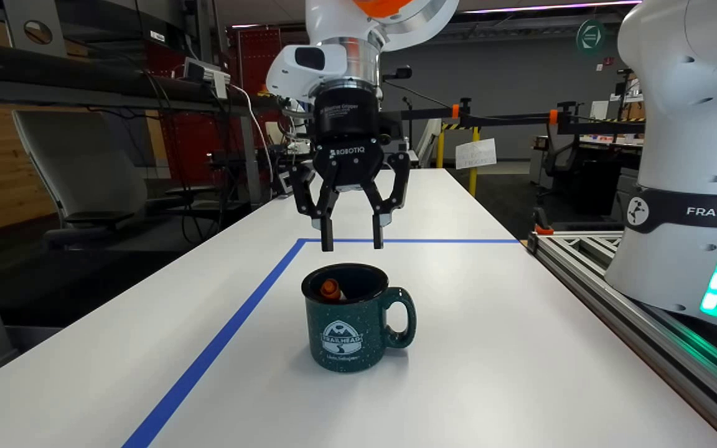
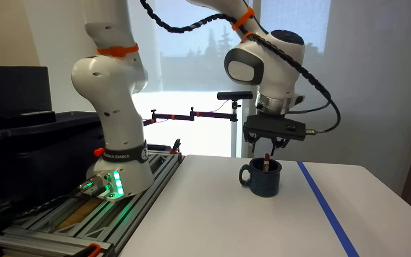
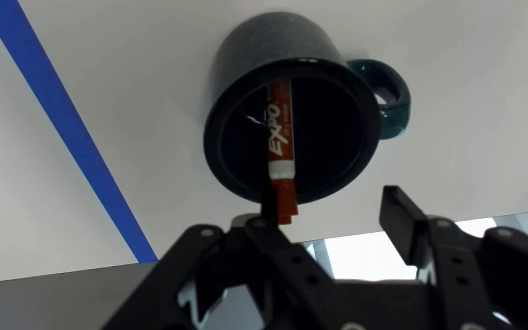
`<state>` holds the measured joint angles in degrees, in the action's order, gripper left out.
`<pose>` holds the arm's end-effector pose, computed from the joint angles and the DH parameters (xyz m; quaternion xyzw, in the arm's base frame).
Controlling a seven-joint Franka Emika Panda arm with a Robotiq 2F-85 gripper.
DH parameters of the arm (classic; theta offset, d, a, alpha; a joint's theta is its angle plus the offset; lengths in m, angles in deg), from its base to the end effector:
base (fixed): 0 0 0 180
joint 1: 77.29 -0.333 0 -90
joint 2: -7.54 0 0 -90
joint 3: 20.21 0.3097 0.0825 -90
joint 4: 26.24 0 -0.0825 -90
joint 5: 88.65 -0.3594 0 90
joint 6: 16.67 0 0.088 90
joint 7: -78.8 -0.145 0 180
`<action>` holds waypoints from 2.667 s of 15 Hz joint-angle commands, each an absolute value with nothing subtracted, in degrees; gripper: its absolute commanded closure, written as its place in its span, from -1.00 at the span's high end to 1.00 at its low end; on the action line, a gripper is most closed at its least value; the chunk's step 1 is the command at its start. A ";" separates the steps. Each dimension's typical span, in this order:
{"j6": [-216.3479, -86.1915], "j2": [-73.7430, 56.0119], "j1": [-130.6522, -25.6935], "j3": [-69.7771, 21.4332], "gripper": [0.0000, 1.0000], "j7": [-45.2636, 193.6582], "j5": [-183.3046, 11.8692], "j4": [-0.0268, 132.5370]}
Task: Take the marker out of the cup
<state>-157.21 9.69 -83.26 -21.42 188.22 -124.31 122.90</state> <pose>0.4082 0.0482 0.2377 -0.7237 -0.6637 -0.1108 0.1533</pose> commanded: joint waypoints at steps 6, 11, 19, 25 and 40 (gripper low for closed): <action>-160.20 8.03 -82.05 -19.57 -0.06 192.98 -129.59 123.30; -162.51 6.21 -81.85 -18.49 -0.17 194.56 -131.53 123.35; -165.26 3.95 -81.03 -16.76 -0.28 200.16 -136.82 123.00; -165.69 3.23 -80.85 -16.04 -0.33 204.33 -141.02 122.92; -166.07 0.04 -79.72 -15.94 -0.96 206.79 -142.21 122.35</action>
<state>-165.14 0.89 -80.44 -16.96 205.21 -140.89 122.63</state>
